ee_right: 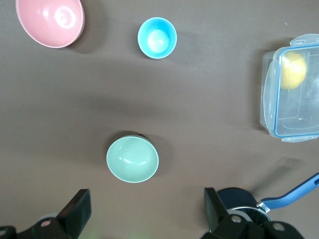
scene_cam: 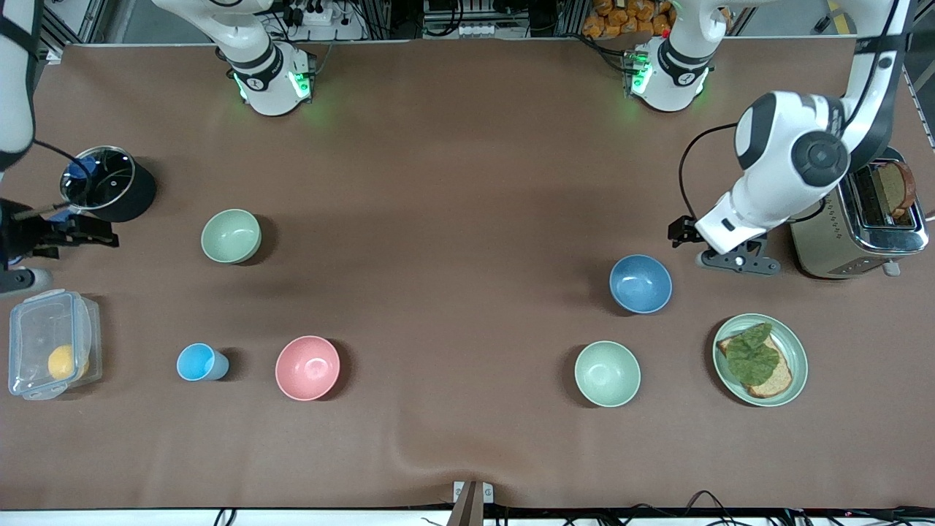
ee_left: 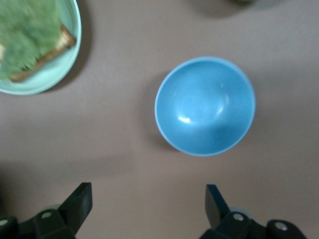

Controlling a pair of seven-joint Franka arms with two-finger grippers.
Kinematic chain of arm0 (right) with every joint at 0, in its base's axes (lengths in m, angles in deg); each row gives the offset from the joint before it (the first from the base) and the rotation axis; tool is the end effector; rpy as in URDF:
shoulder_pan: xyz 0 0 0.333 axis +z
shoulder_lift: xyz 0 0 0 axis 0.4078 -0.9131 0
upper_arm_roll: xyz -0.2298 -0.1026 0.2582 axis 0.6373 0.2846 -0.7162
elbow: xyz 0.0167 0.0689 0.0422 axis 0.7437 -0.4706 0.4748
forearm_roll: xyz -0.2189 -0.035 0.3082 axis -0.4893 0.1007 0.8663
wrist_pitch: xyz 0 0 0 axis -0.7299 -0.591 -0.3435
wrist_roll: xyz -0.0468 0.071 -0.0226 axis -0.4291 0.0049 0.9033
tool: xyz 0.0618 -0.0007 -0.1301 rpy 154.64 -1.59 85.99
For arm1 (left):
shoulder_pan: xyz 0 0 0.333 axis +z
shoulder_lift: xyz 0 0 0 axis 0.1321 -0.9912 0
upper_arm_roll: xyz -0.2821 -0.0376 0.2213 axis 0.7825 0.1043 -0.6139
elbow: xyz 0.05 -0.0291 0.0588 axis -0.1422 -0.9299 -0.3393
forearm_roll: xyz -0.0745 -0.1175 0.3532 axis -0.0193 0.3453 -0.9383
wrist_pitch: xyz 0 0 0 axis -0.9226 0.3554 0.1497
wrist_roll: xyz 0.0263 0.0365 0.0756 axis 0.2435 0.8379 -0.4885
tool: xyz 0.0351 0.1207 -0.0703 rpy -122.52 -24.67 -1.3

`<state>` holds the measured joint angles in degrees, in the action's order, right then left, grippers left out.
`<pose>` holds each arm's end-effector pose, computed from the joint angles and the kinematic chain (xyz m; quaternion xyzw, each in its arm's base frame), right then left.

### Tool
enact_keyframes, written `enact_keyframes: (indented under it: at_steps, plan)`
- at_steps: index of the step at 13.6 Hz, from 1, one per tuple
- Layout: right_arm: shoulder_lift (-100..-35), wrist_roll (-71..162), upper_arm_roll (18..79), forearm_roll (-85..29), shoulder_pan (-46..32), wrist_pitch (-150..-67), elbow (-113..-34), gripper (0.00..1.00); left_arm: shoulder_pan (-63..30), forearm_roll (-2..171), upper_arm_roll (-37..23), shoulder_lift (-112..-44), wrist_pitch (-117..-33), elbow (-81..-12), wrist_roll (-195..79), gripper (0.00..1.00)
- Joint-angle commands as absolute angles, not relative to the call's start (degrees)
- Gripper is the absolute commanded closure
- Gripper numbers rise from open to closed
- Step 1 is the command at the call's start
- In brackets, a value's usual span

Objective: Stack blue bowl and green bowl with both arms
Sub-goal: 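Lower both grippers onto the bowl rims and close them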

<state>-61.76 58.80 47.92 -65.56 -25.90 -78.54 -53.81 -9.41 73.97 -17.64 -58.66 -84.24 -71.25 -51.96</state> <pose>0.6187 -0.0693 0.5331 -0.9900 -0.0994 0.1003 0.0007 0.5247 -0.0865 0.3497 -0.9952 0.0885 0.0416 0.0065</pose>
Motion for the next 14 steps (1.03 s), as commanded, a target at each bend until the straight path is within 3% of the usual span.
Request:
enact_keyframes:
  at_steps: [1,5,9,11,14]
  plan:
    - [-63.24,59.17,47.17,-63.73,-28.89,-78.69,-55.03,0.0,-9.52,67.99,-17.28,-63.54,-85.17,-70.14,-54.53,0.0]
    - [-62.63,52.7,47.26,-56.43,-31.18,-85.28,-66.01,0.0,-8.65,65.41,-17.19,-66.8,-85.17,-68.74,-56.73,0.0]
    - [-62.46,46.33,47.08,-56.33,-29.87,-87.03,-70.59,0.0,-8.82,65.58,-17.54,-70.94,-82.46,-62.68,-58.14,0.0]
    - [-59.75,46.42,46.91,-56.33,-29.43,-93.51,-77.86,0.0,-7.16,66.72,-17.63,-72.86,-78.59,-58.47,-58.66,0.0]
    - [-56.92,47.12,46.64,-56.33,-28.81,-104.77,-88.25,0.0,-6.89,67.7,-17.63,-74.54,-78.14,-58.1,-58.32,0.0]
